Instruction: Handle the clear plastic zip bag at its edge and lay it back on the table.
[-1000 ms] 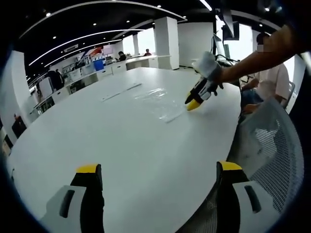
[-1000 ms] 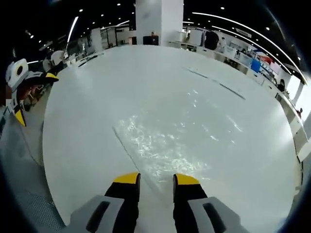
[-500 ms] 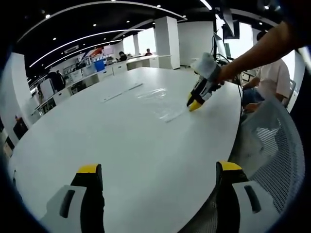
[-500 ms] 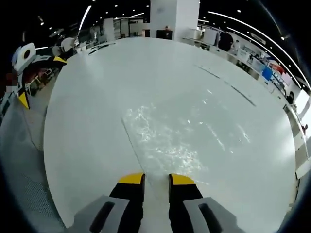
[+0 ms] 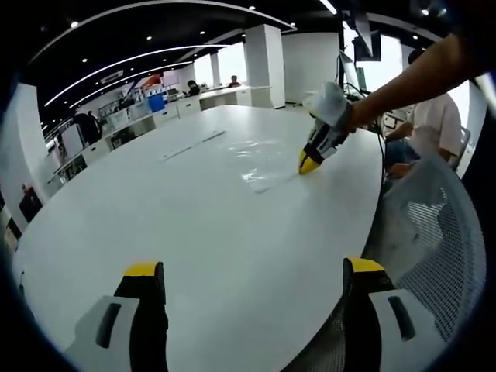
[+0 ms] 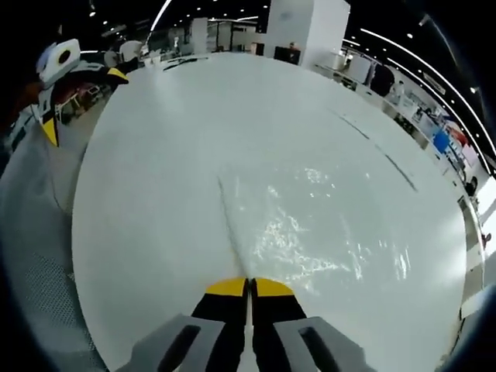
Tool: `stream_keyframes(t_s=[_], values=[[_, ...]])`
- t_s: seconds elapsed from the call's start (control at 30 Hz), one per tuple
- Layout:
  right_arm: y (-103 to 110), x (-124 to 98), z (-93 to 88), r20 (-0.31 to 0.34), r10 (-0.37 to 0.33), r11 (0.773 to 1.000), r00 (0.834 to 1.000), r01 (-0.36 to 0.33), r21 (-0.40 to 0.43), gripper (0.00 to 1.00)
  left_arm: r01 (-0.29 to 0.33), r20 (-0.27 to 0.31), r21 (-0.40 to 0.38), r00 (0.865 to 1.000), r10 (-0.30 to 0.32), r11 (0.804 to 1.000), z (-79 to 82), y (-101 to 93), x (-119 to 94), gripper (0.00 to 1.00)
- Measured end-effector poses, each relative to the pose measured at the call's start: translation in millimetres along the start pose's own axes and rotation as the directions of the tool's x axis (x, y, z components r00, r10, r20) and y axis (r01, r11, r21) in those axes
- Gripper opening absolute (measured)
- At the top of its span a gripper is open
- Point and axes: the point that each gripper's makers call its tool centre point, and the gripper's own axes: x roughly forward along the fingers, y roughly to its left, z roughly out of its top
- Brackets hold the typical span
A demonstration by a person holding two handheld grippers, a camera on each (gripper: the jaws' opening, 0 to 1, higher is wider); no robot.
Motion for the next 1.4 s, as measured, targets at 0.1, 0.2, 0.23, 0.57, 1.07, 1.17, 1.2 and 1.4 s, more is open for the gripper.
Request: stream_keyframes(t_s=[0.1, 0.2, 0.23, 0.57, 1.07, 1.17, 1.2, 1.4], values=[[4, -1, 0.7, -0.006, 0.002, 1.000, 1.000, -0.002, -0.028, 0.00, 0.000, 0.002, -0.002, 1.000, 0.000, 1.000, -0.2, 0.5, 0, 0.94], [6, -2, 1.7, -0.014, 0.000, 0.996, 1.000, -0.002, -0.089, 0.00, 0.000, 0.001, -0.001, 1.000, 0.000, 1.000, -0.4, 0.5, 0, 0.94], [8, -2, 2.5, -0.013, 0.004, 0.995, 1.000, -0.005, -0.095, 0.00, 0.000, 0.001, -0.001, 1.000, 0.000, 1.000, -0.5, 0.6, 0, 0.94], [14, -6, 11.1, 0.005, 0.020, 0.986, 1.000, -0.019, -0.166, 0.00, -0.002, -0.002, 0.000, 1.000, 0.002, 1.000, -1.7, 3.4, 0, 0.93], [32, -18, 30.2, 0.031, 0.045, 0.975, 0.998, -0.037, -0.218, 0.00, 0.004, 0.000, 0.015, 1.000, -0.004, 1.000, 0.3, 3.5, 1, 0.92], [33, -19, 31.6, 0.033, 0.052, 0.973, 0.998, -0.044, -0.225, 0.00, 0.004, 0.003, 0.018, 1.000, -0.004, 1.000, 1.2, 4.2, 1, 0.92], [34, -20, 32.2, 0.032, 0.054, 0.971, 0.998, -0.045, -0.233, 0.00, 0.005, 0.004, 0.016, 1.000, -0.005, 1.000, 1.7, 4.4, 1, 0.92], [36, -24, 36.4, 0.035, 0.066, 0.966, 0.997, -0.055, -0.253, 0.00, 0.007, 0.007, 0.024, 1.000, -0.007, 1.000, 4.3, 4.1, 1, 0.91]])
